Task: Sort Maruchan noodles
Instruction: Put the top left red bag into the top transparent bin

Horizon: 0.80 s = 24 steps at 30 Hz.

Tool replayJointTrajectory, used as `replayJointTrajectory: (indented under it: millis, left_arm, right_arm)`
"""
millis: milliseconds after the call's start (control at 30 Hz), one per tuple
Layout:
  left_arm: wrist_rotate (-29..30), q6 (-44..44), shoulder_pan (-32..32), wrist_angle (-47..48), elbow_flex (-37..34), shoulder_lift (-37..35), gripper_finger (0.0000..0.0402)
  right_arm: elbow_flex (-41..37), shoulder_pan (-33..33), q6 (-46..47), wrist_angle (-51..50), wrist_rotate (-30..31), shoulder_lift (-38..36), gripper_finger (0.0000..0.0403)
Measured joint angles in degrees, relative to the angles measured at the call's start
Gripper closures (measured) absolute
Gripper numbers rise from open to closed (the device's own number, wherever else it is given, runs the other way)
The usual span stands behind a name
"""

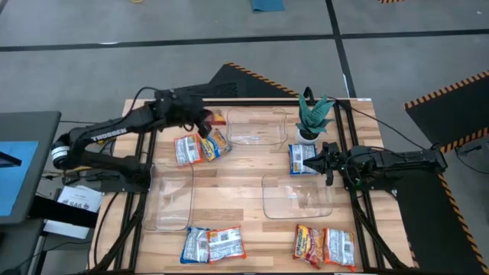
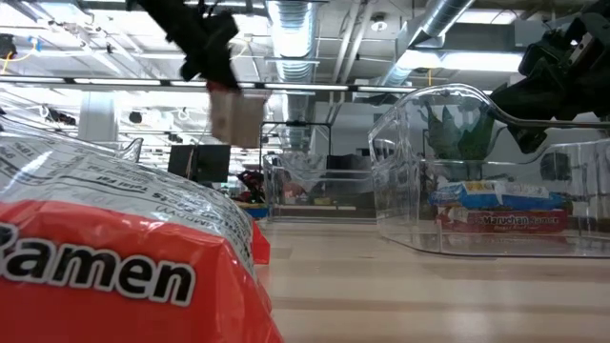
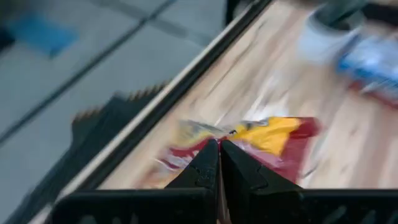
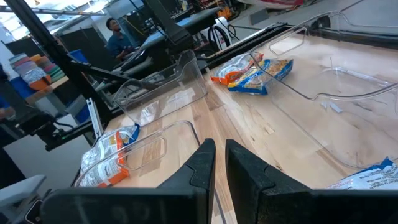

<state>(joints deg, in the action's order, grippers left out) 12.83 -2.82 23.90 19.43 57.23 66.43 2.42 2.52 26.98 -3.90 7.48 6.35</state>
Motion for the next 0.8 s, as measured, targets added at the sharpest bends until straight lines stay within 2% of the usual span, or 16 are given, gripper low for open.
replayJointTrajectory:
  millis: [100,233,367,500,600,700,800]
  left_arm:
    - [0.55,0.63,-3.92,-7.66,0.0,2.77,0.0401]
    - [0.22,3.22,-6.13,-18.15,1.64,7.93,0.0401]
    - [0.69,4.92,-6.27,-18.81,7.99,15.23,0.0401]
    - [0.01,6.32,-6.5,-14.86,14.38,20.96,0.0401]
    - [-3.9,8.08,-7.99,-6.32,18.38,22.86,0.0401]
    - [-8.06,7.43,-11.19,0.79,19.61,23.42,0.0401]
    - [-7.37,6.63,-15.88,6.98,19.69,22.75,0.0399]
  right_arm:
    - [0.0,0.01,0.0,0.0,-0.01,0.0,0.0337]
    - [0.02,0.02,0.0,0.0,0.0,0.0,0.0337]
    - [0.0,0.02,0.0,0.0,-0.02,-0.02,0.0337]
    - [0.0,0.01,0.0,0.0,-0.02,0.0,0.0337]
    - [0.0,0.01,0.0,0.0,0.0,-0.01,0.0337]
    - [0.0,0.02,0.0,0.0,0.0,0.0,0.0337]
    - [0.0,0.01,-0.01,0.02,0.0,-0.01,0.0337]
